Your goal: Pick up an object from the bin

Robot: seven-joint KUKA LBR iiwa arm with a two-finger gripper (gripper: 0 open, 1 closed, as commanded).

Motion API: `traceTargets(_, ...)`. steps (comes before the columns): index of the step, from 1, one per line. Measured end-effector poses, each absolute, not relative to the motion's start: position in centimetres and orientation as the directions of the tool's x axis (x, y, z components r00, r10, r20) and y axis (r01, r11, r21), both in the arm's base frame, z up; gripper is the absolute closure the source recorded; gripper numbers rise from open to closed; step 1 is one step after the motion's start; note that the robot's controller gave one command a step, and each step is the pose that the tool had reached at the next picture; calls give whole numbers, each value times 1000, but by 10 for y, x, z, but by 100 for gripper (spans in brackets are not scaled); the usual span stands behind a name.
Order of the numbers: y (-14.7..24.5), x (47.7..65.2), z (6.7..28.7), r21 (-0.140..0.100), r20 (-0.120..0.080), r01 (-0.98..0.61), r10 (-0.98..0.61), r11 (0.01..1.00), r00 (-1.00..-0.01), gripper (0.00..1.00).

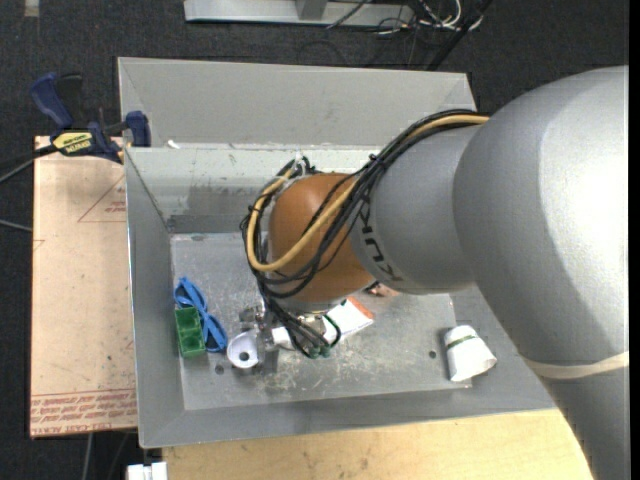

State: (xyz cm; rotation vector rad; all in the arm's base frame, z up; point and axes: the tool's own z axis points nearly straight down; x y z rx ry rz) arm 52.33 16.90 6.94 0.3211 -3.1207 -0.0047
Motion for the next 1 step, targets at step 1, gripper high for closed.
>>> traceTargets(1,171,538,251,5,-7,-246,-246,969,-969,100)
